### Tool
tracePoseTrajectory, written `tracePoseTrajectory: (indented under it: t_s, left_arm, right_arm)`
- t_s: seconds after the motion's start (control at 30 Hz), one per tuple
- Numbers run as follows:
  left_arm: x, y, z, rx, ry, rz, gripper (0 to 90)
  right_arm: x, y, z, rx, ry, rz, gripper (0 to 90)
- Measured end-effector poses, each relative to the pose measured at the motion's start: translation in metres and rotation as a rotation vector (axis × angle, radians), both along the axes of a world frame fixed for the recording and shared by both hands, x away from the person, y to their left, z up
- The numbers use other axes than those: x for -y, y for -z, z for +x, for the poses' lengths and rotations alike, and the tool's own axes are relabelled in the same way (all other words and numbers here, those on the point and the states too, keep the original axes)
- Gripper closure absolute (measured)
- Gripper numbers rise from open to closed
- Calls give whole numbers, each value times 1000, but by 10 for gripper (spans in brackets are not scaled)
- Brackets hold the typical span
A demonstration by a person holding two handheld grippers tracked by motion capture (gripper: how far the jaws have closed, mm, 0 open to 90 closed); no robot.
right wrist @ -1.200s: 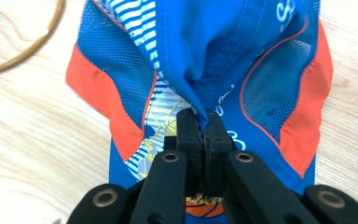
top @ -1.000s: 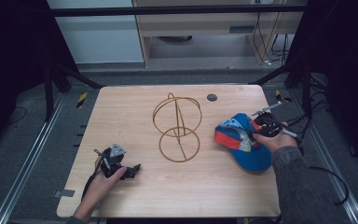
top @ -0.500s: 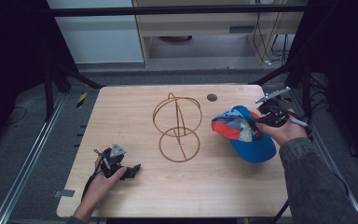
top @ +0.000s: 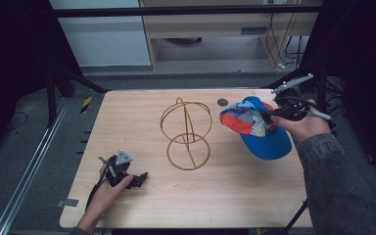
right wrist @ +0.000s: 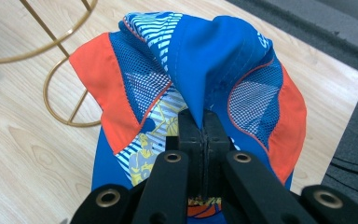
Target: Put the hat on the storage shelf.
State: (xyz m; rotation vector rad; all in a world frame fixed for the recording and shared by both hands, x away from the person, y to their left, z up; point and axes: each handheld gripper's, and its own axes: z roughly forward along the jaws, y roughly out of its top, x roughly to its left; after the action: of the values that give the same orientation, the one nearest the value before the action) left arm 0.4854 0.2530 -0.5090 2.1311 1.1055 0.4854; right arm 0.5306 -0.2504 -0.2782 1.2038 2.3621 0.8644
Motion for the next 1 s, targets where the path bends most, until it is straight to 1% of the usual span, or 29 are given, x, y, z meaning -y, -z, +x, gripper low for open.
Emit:
tracePoseTrajectory:
  t_s: [0.03,0.07,0.1,0.17,0.23,0.3,0.37,0.47,0.5,0.53,0.57,0.63,0.83,0.9,0.93,1.0]
  left_arm:
    - [0,0,0,-1,1,0,0]
    - [0,0,0,0,2,1,0]
    - [0,0,0,-1,2,0,0]
    - [0,0,0,-1,2,0,0]
    - [0,0,0,-3,1,1,0]
    - [0,0,0,-3,1,2,0]
    - [0,0,0,-3,1,2,0]
    - [0,0,0,-4,1,2,0]
    - [0,0,0,-4,1,2,0]
    - [0,0,0,-4,1,2,0]
    - [0,0,0,-4,3,2,0]
    - [0,0,0,-4,1,2,0]
    - [0,0,0,-4,1,1,0]
    - [0,0,0,-4,1,1,0]
    - [0,0,0,-4,1,1,0]
    - [0,0,0,-4,1,1,0]
  right_arm:
    - [0,-2,0,4,0,-1,895]
    - [-1,-7,-2,19,-5,3,896]
    - [-1,-7,-2,19,-5,3,896]
    - [-1,-12,-3,29,-6,3,896]
    - [-1,-19,-5,43,-5,12,896]
    - [-2,-22,-7,55,-3,19,896]
    - [-2,-28,-9,76,-10,30,896]
    - [-3,-32,-11,86,-12,34,896]
    - [-3,-38,-13,100,-16,44,896]
    - [-3,-38,-13,100,-16,44,896]
    - [-2,-43,-15,113,-17,43,896]
    - [-1,-47,-17,124,-15,51,896]
    - [0,-56,-18,144,-7,57,896]
    - [-2,-62,-18,158,-5,64,896]
    - [-2,-62,-18,158,-5,64,896]
    - [-5,-69,-18,176,-12,67,896]
